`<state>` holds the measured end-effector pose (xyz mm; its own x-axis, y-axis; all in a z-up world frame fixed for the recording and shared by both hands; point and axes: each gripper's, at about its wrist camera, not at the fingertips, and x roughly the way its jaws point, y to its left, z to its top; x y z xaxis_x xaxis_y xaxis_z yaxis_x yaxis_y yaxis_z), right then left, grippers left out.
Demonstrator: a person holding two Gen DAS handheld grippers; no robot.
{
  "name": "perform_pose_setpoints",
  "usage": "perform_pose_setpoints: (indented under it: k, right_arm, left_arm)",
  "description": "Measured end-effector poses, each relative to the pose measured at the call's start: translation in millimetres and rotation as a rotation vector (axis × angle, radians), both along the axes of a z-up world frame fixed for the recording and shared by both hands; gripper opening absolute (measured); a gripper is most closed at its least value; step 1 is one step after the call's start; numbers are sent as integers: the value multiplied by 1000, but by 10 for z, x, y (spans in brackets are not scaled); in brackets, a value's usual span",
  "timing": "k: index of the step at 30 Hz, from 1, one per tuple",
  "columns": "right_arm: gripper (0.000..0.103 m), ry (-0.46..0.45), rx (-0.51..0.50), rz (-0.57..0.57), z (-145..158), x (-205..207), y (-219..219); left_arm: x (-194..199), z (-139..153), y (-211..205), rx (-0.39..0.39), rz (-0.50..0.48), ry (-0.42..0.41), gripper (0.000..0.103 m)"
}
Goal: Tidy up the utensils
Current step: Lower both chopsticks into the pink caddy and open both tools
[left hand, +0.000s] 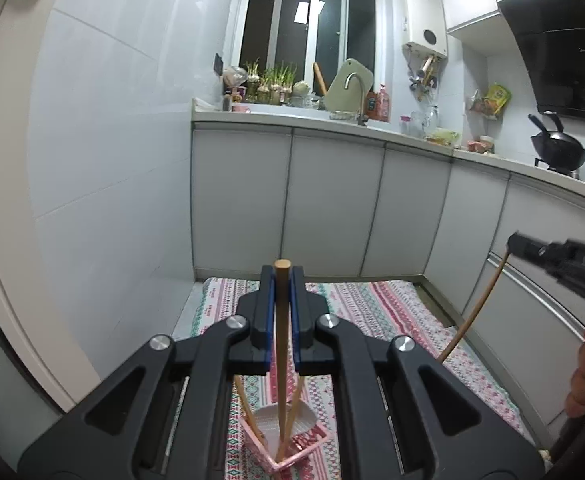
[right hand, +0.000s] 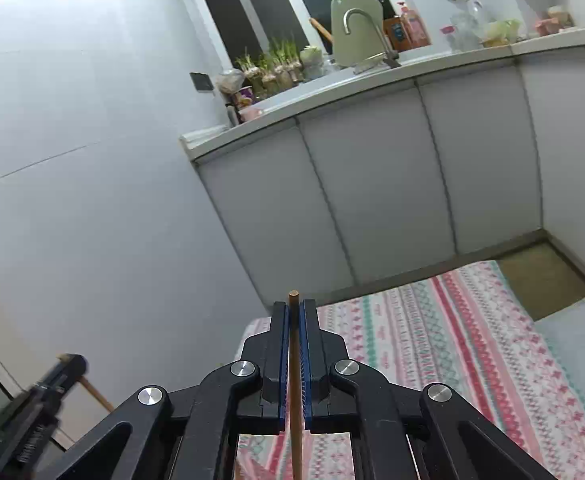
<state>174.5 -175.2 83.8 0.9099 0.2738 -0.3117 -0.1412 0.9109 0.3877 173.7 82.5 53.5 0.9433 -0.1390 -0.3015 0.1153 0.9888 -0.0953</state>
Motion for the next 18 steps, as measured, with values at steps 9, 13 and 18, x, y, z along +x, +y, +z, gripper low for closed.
perform_pose_setpoints:
  k: [9, 13, 18]
  right_arm:
    - [4, -22, 4, 59, -17, 48, 385]
    - [4, -10, -5, 75, -92, 109, 534]
    - [4, 15, -4, 91, -224, 210, 657]
  left_arm:
    - [54, -224, 14, -27, -3, 31, 8]
    - [28, -257, -8, -24, -24, 44, 8]
    - [45, -303, -39, -1, -42, 59, 8]
